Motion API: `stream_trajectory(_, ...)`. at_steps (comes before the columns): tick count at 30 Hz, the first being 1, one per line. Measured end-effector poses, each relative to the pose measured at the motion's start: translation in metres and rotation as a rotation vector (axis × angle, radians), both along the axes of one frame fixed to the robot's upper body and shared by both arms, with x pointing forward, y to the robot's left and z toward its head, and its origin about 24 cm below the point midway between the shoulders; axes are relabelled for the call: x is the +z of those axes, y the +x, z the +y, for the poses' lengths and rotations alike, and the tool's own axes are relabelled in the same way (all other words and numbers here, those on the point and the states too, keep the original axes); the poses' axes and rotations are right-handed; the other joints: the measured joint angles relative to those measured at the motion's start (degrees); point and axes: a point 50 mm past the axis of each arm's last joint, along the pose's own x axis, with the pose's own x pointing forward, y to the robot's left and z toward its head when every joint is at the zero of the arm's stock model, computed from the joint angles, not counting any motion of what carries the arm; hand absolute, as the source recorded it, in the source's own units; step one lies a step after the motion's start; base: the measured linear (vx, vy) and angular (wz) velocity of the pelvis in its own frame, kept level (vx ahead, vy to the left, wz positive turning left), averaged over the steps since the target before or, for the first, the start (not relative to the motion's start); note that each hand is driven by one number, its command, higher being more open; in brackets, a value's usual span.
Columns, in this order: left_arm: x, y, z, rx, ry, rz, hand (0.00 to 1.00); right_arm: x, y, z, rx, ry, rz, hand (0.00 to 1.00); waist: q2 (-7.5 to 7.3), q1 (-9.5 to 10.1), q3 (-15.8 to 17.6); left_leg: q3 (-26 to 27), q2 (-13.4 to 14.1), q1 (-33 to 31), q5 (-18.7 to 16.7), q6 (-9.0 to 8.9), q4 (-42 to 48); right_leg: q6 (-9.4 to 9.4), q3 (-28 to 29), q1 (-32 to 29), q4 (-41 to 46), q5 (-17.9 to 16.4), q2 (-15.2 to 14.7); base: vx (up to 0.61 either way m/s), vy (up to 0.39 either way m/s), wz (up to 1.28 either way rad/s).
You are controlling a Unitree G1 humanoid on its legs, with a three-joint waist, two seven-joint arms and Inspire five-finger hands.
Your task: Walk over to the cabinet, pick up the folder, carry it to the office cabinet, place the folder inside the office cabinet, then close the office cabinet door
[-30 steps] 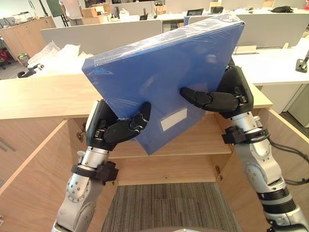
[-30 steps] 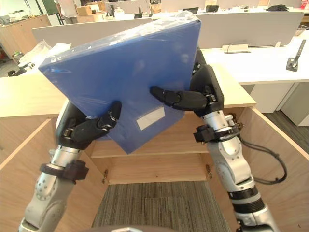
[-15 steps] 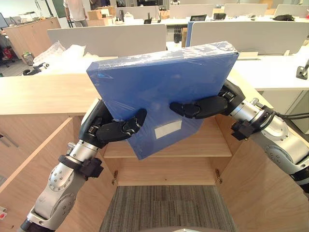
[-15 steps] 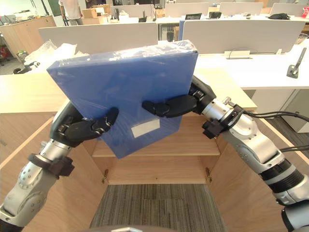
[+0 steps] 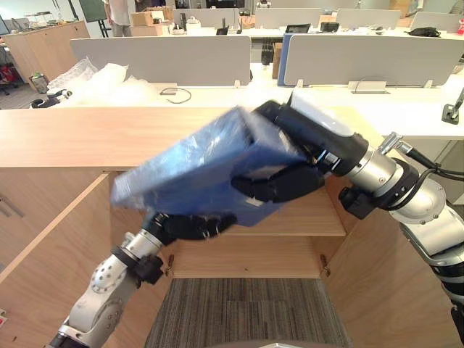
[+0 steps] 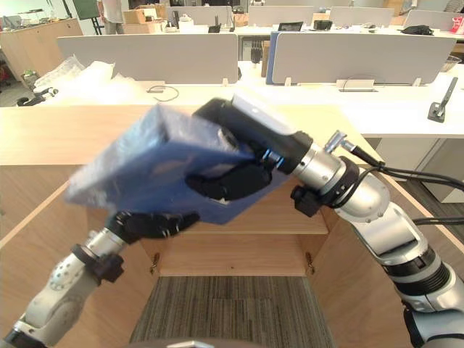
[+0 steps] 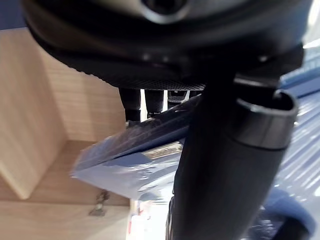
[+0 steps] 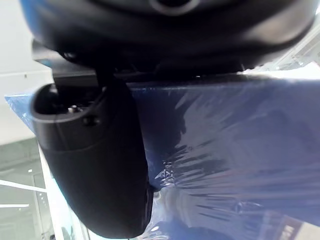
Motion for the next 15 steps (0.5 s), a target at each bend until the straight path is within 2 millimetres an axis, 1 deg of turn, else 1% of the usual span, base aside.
stream_trajectory(1, -0.015, -0.005, 0.000, -0.050, 0.053, 0.072, 1.00, -0.010, 0.000, 0.002, 0.004, -0.028, 0.032, 0.00, 0.04, -0.04, 0.02, 0.07, 0.02, 0.00, 0.06, 0.02, -0.01, 0.00, 0.08, -0.11, 0.10, -0.01, 0.01, -0.06, 0.006, -0.03)
stream_trajectory(3, -0.031, -0.012, 0.002, -0.124, 0.117, 0.156, 1.00, -0.021, -0.002, 0.007, 0.028, -0.050, 0.079, 0.00, 0.16, -0.15, 0.10, 0.25, 0.05, -0.02, 0.11, 0.03, -0.03, 0.01, 0.26, -0.37, 0.23, -0.02, 0.02, -0.04, 0.006, -0.06)
stream_trajectory(5, -0.059, -0.030, 0.002, -0.253, 0.199, 0.306, 1.00, -0.040, -0.006, 0.018, 0.087, -0.071, 0.164, 0.00, 0.21, -0.49, 0.15, 0.53, 0.11, -0.13, 0.20, 0.03, -0.04, 0.02, 0.59, -0.74, 0.38, -0.01, 0.04, -0.04, 0.010, -0.07)
stream_trajectory(6, -0.066, -0.034, 0.002, -0.284, 0.227, 0.342, 1.00, -0.046, -0.007, 0.021, 0.104, -0.076, 0.188, 0.00, 0.19, -0.55, 0.13, 0.57, 0.11, -0.12, 0.20, 0.03, -0.04, 0.02, 0.64, -0.75, 0.39, 0.00, 0.04, -0.02, 0.008, -0.04)
stream_trajectory(8, -0.097, -0.056, 0.009, -0.378, 0.345, 0.490, 1.00, -0.066, -0.015, 0.032, 0.171, -0.088, 0.274, 0.00, -0.02, -0.61, 0.28, 0.80, 0.21, -0.14, 0.21, 0.02, -0.04, 0.04, 0.97, -0.93, 0.43, 0.02, 0.10, -0.02, 0.006, -0.05)
stream_trajectory(9, -0.105, -0.061, 0.012, -0.395, 0.392, 0.522, 1.00, -0.072, -0.016, 0.035, 0.186, -0.089, 0.300, 0.00, -0.16, -0.60, 0.37, 0.83, 0.26, -0.14, 0.21, 0.02, -0.04, 0.03, 1.04, -0.97, 0.44, 0.03, 0.15, -0.02, 0.002, -0.05)
stream_trajectory(10, -0.117, -0.070, 0.021, -0.405, 0.463, 0.582, 1.00, -0.085, -0.019, 0.038, 0.204, -0.100, 0.350, 0.00, -0.42, -0.54, 0.49, 0.97, 0.46, -0.41, 0.19, -0.06, -0.05, -0.03, 1.21, -1.25, 0.43, 0.04, 0.23, -0.03, 0.000, -0.05)
stream_trajectory(12, -0.132, -0.080, 0.036, -0.389, 0.571, 0.649, 1.00, -0.104, -0.021, 0.042, 0.204, -0.157, 0.403, 0.00, -0.78, -0.38, 0.63, 1.09, 0.73, -1.36, 0.08, -0.37, -0.06, -0.16, 1.40, -2.25, 0.28, 0.30, 0.42, -0.04, 0.001, -0.06)
stream_trajectory(13, -0.139, -0.085, 0.042, -0.373, 0.612, 0.685, 1.00, -0.116, -0.021, 0.042, 0.196, -0.194, 0.434, 0.00, -0.98, -0.21, 0.67, 1.20, 0.83, -1.73, 0.13, -0.46, -0.06, -0.22, 1.50, -2.68, 0.26, 0.43, 0.49, -0.03, 0.004, -0.04)
stream_trajectory(14, -0.149, -0.089, 0.049, -0.338, 0.666, 0.724, 1.00, -0.135, -0.021, 0.039, 0.161, -0.264, 0.471, 0.00, -1.25, 0.17, 0.87, 1.25, 0.81, -1.87, 0.41, -0.14, -0.06, -0.22, 1.54, -2.76, 0.10, 0.58, 0.48, 0.00, 0.000, 0.00)
stream_trajectory(15, -0.152, -0.089, 0.049, -0.324, 0.658, 0.731, 1.00, -0.144, -0.020, 0.037, 0.143, -0.293, 0.488, 0.00, -1.29, 0.41, 0.89, 1.25, 0.76, -1.91, 0.42, -0.12, -0.06, -0.19, 1.54, -2.76, 0.02, 0.63, 0.44, 0.00, 0.000, 0.00)
